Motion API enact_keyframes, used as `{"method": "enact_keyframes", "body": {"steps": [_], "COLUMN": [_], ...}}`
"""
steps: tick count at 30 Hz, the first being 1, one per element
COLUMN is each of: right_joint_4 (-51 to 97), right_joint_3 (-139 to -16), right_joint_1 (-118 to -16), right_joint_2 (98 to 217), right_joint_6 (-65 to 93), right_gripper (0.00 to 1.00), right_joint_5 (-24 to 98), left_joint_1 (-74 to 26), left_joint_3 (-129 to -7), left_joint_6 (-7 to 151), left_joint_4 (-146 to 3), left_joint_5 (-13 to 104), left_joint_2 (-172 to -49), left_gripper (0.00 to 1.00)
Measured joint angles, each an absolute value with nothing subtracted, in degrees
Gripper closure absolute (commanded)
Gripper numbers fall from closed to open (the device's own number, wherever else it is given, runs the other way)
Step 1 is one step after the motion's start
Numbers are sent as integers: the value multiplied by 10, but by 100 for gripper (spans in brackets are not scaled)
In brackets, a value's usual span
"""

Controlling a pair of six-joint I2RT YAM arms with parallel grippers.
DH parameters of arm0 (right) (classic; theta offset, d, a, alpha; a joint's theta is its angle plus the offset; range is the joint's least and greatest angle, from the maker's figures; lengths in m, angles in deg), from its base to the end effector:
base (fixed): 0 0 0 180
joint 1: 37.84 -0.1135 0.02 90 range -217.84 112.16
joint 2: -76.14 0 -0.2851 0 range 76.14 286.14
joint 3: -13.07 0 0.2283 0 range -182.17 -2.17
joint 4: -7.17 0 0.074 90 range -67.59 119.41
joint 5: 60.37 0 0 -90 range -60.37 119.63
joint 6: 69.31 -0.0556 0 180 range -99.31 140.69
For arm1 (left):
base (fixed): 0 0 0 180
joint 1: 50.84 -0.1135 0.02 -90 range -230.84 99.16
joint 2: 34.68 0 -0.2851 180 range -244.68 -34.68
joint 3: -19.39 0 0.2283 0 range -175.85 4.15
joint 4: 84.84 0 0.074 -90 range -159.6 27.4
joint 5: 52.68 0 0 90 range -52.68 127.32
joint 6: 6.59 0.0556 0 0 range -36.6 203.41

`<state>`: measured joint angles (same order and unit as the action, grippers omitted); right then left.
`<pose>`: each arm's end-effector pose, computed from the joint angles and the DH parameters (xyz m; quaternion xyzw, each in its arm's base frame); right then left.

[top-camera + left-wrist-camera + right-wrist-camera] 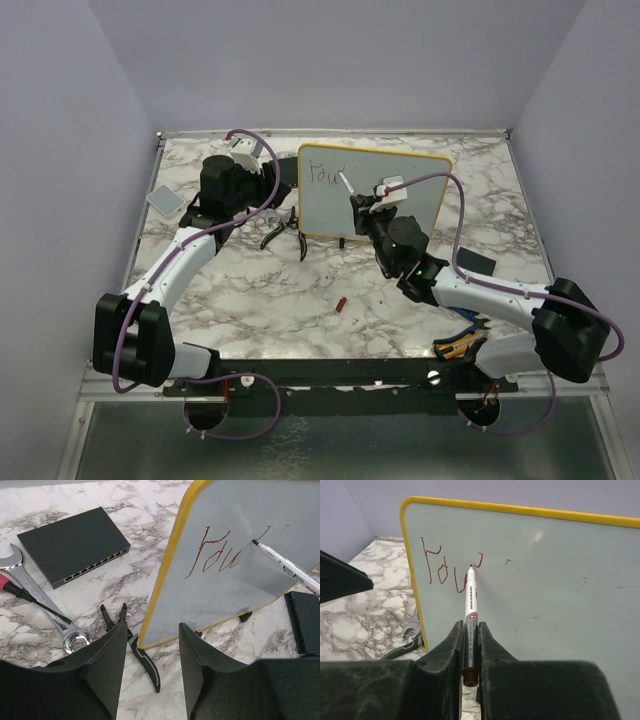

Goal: Write a sentence on the whiteboard

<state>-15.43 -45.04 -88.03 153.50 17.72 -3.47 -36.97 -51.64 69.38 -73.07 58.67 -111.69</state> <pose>0.2112 0.2060 0.3235 -0.0735 0.6856 0.1372 0.7111 0.2891 -0.0922 0.3292 0.1081 0.7939 -0.2849 0.5262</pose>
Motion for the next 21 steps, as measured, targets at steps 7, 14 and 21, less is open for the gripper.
{"method": "enact_keyframes", "body": {"steps": [7, 14, 21], "right_joint_4": [-153, -149, -145], "right_joint_3": [-429, -427, -427], "right_joint_1": [-880, -880, -880], "right_joint_2": [1505, 1495, 1499], "right_joint_6": [178, 177, 178], "right_gripper": [100, 100, 100], "right_joint_5": [-3, -24, -48], "left_joint_1": [-370, -370, -370], "left_joint_3": [-516, -516, -516], "left_joint_6": [694, 694, 694], "left_joint_4": [-731, -731, -731], "left_joint_5": [587, 587, 587], "left_joint_2": [-1117, -1117, -1117], "left_gripper": [53, 53, 53]}}
